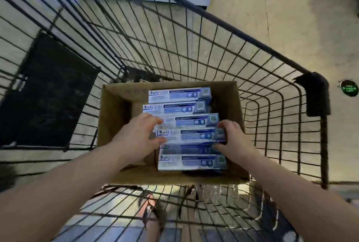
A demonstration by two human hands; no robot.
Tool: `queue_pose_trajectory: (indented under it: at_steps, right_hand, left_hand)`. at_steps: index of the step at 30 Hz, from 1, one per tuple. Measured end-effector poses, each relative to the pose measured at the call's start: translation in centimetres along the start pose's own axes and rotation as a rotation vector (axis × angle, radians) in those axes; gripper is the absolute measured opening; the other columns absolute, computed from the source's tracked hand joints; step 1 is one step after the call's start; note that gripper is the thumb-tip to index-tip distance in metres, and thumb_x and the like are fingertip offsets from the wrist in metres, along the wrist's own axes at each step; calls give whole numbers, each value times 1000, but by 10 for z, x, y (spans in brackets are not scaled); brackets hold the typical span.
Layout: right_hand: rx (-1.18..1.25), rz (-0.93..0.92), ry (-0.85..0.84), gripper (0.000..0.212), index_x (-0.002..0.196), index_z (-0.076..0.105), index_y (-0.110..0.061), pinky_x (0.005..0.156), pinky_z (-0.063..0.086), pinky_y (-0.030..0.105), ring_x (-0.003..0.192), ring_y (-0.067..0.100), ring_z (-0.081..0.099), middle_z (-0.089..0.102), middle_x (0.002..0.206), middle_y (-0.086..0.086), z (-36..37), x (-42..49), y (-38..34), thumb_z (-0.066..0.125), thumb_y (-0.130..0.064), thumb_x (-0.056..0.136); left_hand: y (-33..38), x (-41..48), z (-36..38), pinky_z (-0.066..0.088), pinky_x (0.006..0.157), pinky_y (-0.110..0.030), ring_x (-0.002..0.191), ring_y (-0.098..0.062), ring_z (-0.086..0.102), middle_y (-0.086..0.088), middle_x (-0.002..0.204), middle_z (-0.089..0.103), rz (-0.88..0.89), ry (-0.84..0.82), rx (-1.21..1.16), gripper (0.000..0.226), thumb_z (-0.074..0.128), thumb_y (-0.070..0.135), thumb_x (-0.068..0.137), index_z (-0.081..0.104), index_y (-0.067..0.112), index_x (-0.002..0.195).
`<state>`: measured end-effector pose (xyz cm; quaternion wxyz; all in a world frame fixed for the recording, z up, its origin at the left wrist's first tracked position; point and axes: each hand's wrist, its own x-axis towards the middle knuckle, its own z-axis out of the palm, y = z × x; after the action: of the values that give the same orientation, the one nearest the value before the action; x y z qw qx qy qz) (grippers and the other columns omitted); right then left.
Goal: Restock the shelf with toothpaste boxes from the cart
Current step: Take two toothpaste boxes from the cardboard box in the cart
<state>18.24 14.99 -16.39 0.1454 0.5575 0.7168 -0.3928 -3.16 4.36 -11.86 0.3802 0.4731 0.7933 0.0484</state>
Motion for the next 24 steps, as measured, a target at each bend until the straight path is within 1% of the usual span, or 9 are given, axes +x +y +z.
queue_pose_trajectory:
  at_steps: [5,9,12,14,17,19,21,22,24]
  right_hand:
    - [19,-37,71,64,131,31,-27,97,42,32,121,14,44,32,137,-6,16,5,10,69,-21,79]
    - [-57,-104,53,63,131,33,-27,101,43,33,124,15,43,30,138,-4,21,7,13,68,-18,80]
    - [-78,-132,31,60,135,33,-28,102,43,32,125,14,42,30,138,-6,21,4,14,64,-19,83]
    - [-28,-147,13,57,134,36,-28,101,43,29,124,12,42,30,137,-9,17,0,14,63,-22,84]
    - [105,-161,-6,53,128,40,-32,93,47,26,117,5,44,39,130,-15,3,-11,13,64,-21,83]
    - [207,-194,-4,47,118,44,-36,79,51,19,106,0,51,48,117,-20,-13,-21,14,66,-18,81]
    - [327,-227,16,43,105,46,-40,65,53,15,98,-3,57,53,106,-20,-28,-30,15,68,-15,79]
    - [377,-240,39,43,100,46,-42,63,53,13,95,-6,57,55,103,-19,-35,-33,15,68,-13,78]
    - [444,-258,104,44,95,46,-43,64,54,14,91,-10,56,56,101,-16,-43,-35,15,69,-11,76]
  left_hand:
    - [-12,14,12,36,99,-26,123,-11,42,7,137,41,-47,29,-100,52,64,35,83,47,25,131]
    - [-24,20,22,35,92,-22,106,-4,42,5,130,47,-60,73,-200,48,66,30,83,50,24,128]
    - [-30,21,27,35,88,-20,104,-3,42,6,122,49,-69,102,-256,45,65,26,84,51,23,127]
    - [-34,21,28,33,86,-19,104,-5,44,9,116,48,-76,125,-277,43,63,24,85,53,21,126]
    - [-36,21,27,35,89,-21,105,-5,43,7,119,49,-77,157,-270,40,61,22,87,53,20,126]
    - [-37,24,26,36,94,-24,111,-7,44,3,127,49,-89,166,-248,41,61,18,87,52,20,127]
    - [-38,29,30,35,103,-28,122,-13,44,2,132,48,-92,153,-243,45,64,14,84,52,20,128]
    - [-39,32,33,35,107,-31,126,-15,42,3,134,46,-80,137,-255,47,66,13,82,52,21,127]
    - [-38,38,41,36,109,-40,131,-16,35,7,138,41,-65,92,-263,53,71,15,78,52,25,127]
